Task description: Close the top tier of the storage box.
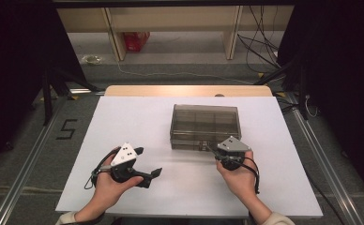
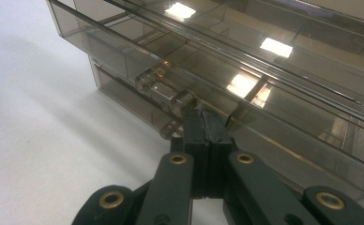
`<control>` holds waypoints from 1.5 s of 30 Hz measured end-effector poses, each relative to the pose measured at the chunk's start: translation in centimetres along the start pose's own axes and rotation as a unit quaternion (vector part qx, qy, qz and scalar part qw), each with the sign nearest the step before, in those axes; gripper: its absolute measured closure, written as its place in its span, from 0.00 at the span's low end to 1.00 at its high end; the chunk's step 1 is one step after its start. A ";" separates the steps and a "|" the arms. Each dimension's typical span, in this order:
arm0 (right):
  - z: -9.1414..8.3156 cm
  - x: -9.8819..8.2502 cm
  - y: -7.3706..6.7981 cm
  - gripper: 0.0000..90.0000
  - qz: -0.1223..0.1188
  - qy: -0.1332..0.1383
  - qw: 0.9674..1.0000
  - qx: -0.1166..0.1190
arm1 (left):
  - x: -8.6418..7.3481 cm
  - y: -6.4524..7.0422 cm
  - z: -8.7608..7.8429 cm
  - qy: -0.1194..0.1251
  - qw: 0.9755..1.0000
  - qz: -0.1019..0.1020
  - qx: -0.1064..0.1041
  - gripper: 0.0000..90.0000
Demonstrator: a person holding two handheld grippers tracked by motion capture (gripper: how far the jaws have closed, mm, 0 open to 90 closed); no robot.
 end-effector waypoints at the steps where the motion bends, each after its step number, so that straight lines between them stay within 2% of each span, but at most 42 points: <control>1: 0.0 0.0 0.0 1.00 0.000 0.001 1.000 0.000 | 0.0 0.0 0.0 0.000 1.000 -0.001 0.000 0.01; 45: 1.4 0.4 0.9 1.00 0.011 -0.002 1.000 -0.013 | -0.1 0.0 0.1 -0.002 1.000 0.002 -0.003 0.01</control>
Point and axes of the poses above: each handheld gripper's, and its own axes: z roughly forward along the jaws, x roughly out of its top, y roughly to its right, the point moved 1 cm from there along z, roughly forward along the jaws, and after that the axes turned 11 degrees about -z, right-handed, at the moved point
